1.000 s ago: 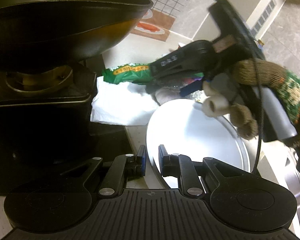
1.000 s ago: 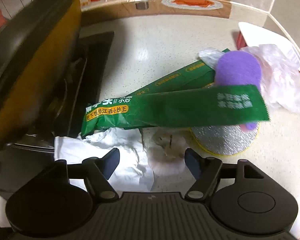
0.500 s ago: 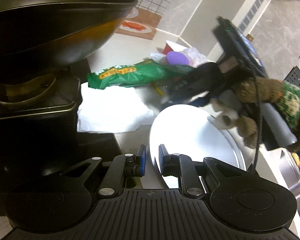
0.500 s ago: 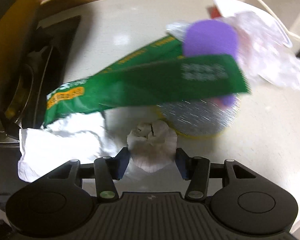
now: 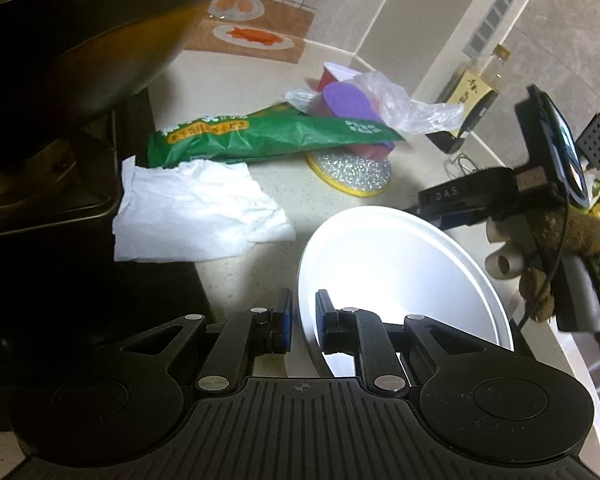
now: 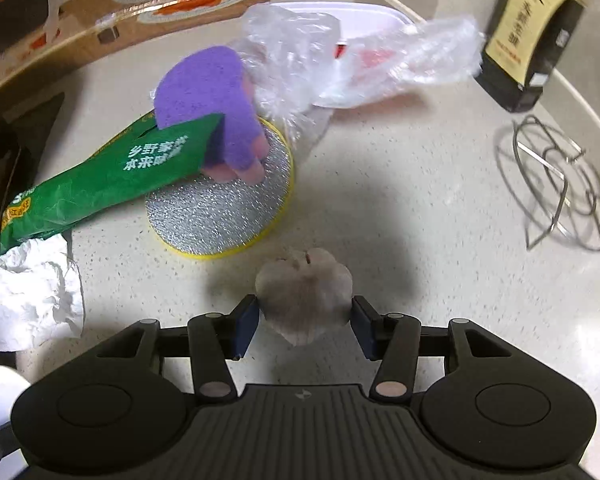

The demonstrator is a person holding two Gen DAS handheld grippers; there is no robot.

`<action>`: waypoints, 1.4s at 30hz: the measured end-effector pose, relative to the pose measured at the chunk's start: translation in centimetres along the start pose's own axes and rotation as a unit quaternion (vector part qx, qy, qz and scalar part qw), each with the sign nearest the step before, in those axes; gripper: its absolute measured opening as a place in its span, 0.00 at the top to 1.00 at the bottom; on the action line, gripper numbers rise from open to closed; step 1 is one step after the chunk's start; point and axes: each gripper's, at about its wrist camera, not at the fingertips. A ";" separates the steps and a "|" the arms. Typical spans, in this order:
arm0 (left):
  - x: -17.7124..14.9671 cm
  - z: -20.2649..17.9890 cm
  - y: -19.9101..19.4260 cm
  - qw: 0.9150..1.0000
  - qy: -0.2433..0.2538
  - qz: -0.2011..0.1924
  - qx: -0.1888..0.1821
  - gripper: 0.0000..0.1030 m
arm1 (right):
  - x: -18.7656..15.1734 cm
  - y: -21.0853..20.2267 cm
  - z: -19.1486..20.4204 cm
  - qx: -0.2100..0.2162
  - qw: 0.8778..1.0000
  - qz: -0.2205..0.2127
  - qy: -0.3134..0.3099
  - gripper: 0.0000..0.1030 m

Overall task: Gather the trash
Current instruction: 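Carry the garlic and bowl down into the cabinet toward the green bin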

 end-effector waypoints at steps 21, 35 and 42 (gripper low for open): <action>0.2 -1.6 1.9 1.000 0.017 0.016 0.018 0.88 | -3.6 -0.5 -2.1 0.041 0.991 -0.125 0.032 0.39; 0.2 -0.9 1.9 0.999 0.004 0.034 0.017 0.88 | -2.4 -0.2 -0.5 0.028 0.993 -0.118 0.004 0.47; 1.5 0.9 1.1 0.999 0.011 0.016 -0.033 0.87 | -5.8 -6.4 -1.9 0.060 0.985 -0.145 0.070 0.47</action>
Point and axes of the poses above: each gripper's, at about its wrist camera, not at the fingertips, and y roughly the way its jaws point, z to its left, x to its top, and after that the axes turned 12 degrees about -x, right-handed
